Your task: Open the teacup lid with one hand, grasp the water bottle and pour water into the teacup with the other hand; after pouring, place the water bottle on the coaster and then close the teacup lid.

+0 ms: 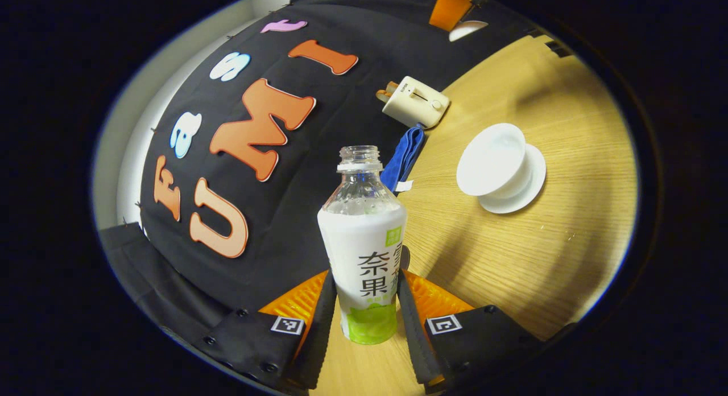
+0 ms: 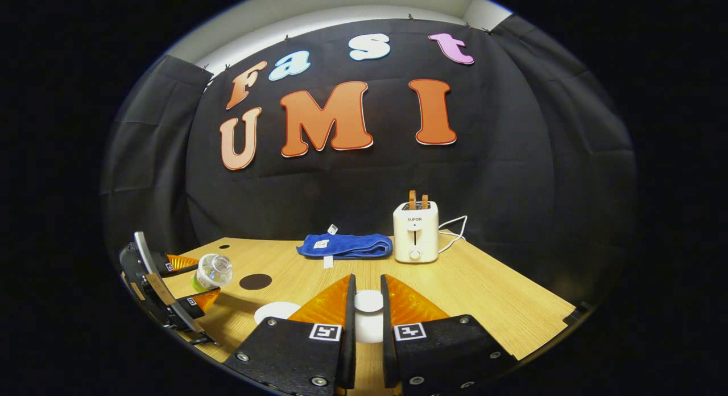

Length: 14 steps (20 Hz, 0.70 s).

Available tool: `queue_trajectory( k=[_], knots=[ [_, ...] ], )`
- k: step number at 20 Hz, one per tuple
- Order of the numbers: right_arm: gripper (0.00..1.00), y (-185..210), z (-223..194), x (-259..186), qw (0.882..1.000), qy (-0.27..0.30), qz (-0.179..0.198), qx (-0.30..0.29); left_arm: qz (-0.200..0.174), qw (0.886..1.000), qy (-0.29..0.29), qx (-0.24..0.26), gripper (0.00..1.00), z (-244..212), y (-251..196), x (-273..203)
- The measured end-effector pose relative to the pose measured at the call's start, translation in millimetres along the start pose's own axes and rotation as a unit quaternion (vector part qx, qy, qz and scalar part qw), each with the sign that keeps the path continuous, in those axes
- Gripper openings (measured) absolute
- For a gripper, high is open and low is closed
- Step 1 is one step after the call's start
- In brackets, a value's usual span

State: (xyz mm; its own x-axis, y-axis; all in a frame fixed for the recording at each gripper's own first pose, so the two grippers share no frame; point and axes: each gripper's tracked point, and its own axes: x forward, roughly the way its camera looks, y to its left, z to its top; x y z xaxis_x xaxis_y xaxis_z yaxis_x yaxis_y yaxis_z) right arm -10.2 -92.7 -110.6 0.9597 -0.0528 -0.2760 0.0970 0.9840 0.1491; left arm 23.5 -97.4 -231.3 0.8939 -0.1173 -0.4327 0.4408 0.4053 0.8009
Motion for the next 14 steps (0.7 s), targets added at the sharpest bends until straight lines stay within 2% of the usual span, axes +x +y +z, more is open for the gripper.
queue_trajectory(
  k=[5, 7, 11, 13, 14],
  knots=[
    [0.19, -8, -4, -2, 1.0, 0.003, -0.006, 0.001, -0.007, 0.996, -0.003, 0.088, 0.63, 5, 3, -1],
    [0.19, -9, -3, -3, 1.0, 0.002, -0.005, 0.002, -0.011, 0.993, -0.004, 0.118, 0.61, 5, 3, -1],
    [0.19, -13, -5, -4, 1.0, 0.005, -0.004, 0.006, -0.011, 0.984, -0.005, 0.177, 0.61, 7, 8, -1],
    [0.19, -15, -5, -5, 1.0, 0.006, -0.004, 0.006, -0.011, 0.979, -0.006, 0.203, 0.66, 8, 8, -4],
    [0.19, -17, -7, -5, 1.0, 0.007, -0.006, 0.006, -0.013, 0.977, -0.007, 0.212, 0.64, 9, 8, -6]
  ],
)
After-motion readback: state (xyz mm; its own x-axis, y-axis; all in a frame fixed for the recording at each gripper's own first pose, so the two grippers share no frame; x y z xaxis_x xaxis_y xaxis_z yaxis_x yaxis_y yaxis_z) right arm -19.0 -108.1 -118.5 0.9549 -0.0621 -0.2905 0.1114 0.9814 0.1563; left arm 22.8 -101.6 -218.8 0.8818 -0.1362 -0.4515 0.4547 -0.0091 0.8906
